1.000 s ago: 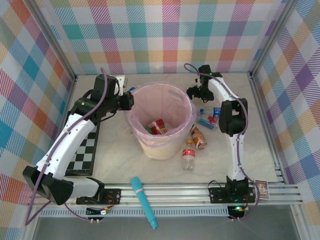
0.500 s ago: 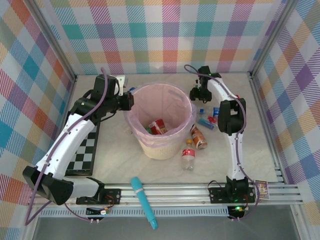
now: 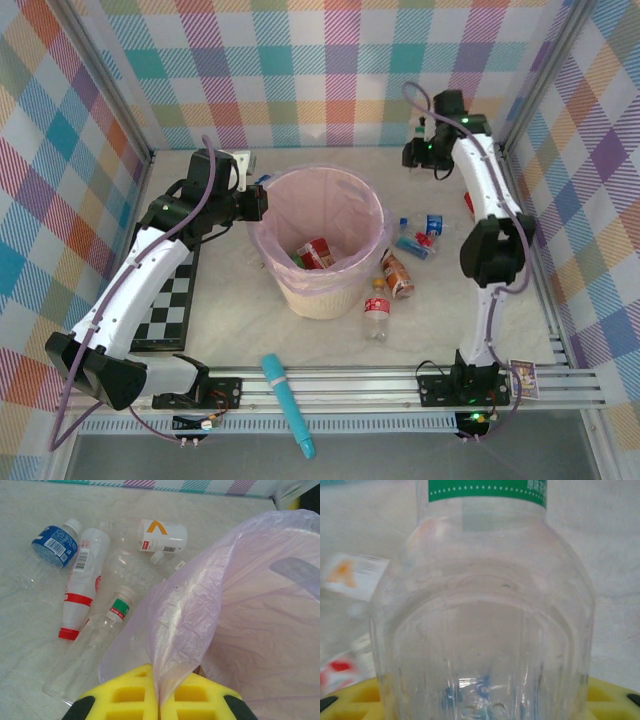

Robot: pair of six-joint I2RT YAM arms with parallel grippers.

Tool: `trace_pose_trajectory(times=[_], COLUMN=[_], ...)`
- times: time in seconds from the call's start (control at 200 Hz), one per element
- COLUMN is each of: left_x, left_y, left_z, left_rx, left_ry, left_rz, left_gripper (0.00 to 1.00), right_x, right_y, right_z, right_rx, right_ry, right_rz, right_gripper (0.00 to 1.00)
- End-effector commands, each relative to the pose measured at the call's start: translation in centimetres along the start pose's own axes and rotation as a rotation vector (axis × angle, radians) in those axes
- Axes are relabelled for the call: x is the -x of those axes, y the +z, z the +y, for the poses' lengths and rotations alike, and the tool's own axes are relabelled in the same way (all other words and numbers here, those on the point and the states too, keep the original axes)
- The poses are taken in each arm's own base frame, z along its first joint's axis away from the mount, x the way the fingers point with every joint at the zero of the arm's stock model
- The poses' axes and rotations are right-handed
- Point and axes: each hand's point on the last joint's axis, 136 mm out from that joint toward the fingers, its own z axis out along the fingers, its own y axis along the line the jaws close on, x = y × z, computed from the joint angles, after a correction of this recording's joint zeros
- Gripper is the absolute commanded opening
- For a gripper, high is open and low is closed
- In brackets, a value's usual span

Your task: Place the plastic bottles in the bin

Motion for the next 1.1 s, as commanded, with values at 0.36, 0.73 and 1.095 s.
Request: trace_pose_trajectory(times=[0.36, 0.73, 1.095], left_x=[0.9, 0.7, 0.8], left_y=[-0.2, 0.0, 0.4], left_z=[-1.7, -1.5, -1.4], left_rx=[-0.079, -0.076, -0.067], left_ry=[-0.005, -0.008, -0.004], left_rz=[-0.023, -0.028, -0.020], left_gripper=[0.00, 0.00, 0.00], right_x=[-4.2, -14.2, -19.8], right_y=[-19.3, -15.4, -10.2], right_z=[16.4, 24.6, 25.1], right_rx=[0.442, 0.360, 0.296], right_ry=[-0.308, -0.607, -0.614], right_rz=[-0.171, 0.069, 0.262], right_gripper=[0.56, 0.51, 0.48])
